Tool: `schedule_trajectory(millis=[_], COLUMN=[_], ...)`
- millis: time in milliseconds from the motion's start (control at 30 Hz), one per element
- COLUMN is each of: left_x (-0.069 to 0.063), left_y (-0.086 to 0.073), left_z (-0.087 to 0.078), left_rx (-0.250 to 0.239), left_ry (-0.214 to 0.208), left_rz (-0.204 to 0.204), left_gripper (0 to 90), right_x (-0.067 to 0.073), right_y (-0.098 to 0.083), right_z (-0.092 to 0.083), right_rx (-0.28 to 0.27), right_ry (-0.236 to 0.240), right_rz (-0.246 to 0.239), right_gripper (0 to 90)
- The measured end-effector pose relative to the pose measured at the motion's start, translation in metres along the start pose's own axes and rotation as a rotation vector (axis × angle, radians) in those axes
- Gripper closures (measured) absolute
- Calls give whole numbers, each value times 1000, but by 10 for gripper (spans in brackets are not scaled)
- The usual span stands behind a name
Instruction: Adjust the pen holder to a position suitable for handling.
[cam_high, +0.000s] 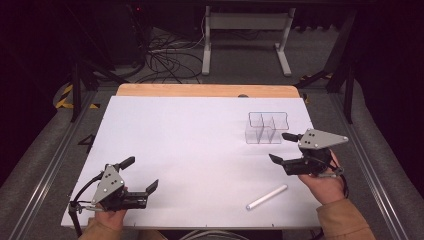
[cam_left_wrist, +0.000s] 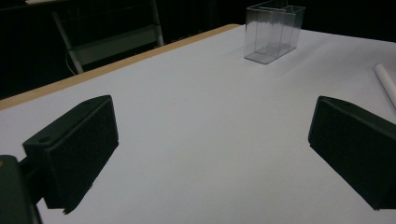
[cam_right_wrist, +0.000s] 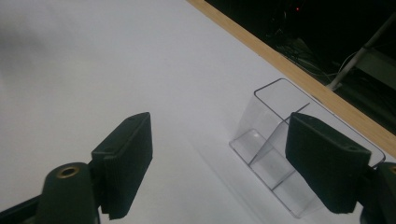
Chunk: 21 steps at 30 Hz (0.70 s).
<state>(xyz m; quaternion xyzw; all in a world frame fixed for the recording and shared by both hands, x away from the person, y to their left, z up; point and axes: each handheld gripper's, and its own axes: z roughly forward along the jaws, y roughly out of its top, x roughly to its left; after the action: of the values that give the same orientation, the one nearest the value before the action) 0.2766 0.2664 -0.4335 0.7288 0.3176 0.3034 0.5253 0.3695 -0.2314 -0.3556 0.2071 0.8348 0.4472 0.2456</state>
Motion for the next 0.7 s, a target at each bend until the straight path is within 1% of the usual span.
schedule_trajectory(millis=[100, 133, 167, 300, 400, 433, 533, 633, 700], left_x=[0, 0, 0, 1, 1, 1, 1, 1, 1], left_y=[0, 0, 0, 0, 0, 0, 0, 0, -1], left_z=[0, 0, 0, 0, 0, 1, 1, 0, 1], left_rx=[1, 0, 0, 0, 1, -2, 0, -1, 3], left_ry=[0, 0, 1, 1, 2, 4, 3, 4, 4], left_rz=[-2, -3, -3, -1, 2, -3, -5, -6, -7], left_gripper=[24, 24, 24, 24, 24, 24, 24, 24, 24], right_x=[-6, -6, -10, -17, -21, -25, -30, -32, -33], right_y=[3, 3, 5, 8, 10, 11, 11, 12, 13], right_z=[4, 4, 6, 12, 14, 16, 18, 19, 21], right_rx=[24, 24, 36, 58, 66, 65, 66, 70, 82], right_ry=[-1, -1, -2, -3, -3, -3, -1, -7, -9], right_rz=[-6, -6, -8, -9, -7, 1, 11, 1, -19], right_gripper=[240, 240, 245, 247, 249, 249, 248, 247, 248])
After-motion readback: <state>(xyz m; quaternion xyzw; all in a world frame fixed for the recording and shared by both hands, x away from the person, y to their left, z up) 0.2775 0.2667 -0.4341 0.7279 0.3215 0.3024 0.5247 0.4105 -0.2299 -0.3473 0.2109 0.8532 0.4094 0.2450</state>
